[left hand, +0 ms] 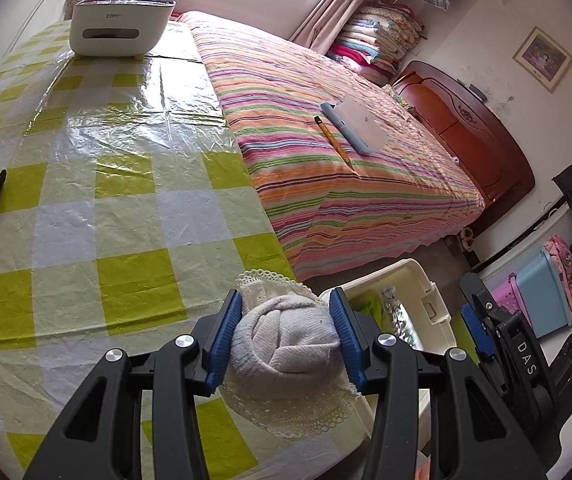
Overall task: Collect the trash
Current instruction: 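Open the right gripper to drop the blister pack into the bin, then open the left gripper to drop the cloth bundle into the bin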
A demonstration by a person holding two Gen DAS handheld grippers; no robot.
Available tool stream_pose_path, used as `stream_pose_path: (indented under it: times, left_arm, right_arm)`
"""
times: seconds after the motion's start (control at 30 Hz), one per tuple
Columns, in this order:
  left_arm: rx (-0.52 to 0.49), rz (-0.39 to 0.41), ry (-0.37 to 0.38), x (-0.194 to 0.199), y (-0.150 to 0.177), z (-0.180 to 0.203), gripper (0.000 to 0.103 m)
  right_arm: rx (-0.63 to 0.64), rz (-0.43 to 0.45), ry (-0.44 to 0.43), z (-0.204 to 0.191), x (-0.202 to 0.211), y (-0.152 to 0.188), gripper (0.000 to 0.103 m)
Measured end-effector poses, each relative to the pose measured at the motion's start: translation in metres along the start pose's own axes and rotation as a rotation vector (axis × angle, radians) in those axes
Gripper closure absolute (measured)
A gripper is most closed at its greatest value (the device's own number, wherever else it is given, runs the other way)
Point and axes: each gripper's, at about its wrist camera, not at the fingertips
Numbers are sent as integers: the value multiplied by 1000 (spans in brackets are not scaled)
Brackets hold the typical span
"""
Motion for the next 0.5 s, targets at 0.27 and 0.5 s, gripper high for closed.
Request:
stream_pose_path:
  times: [0.27,0.5]
  left_arm:
    - [-32,-15,6,-7,1,12,59]
    - [-87,-29,28,-21,0,34,59]
  right_arm:
    - [-51,131,-42,10,21,2,38]
    - [-100,262,-103,20,42,5,36]
Point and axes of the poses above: each gripper's, at about its wrist camera, not at the fingertips, and x roughly against the way its jaws point, z to its right, y to its underside, and after that the axes turned 13 degrees about -z, right-handed
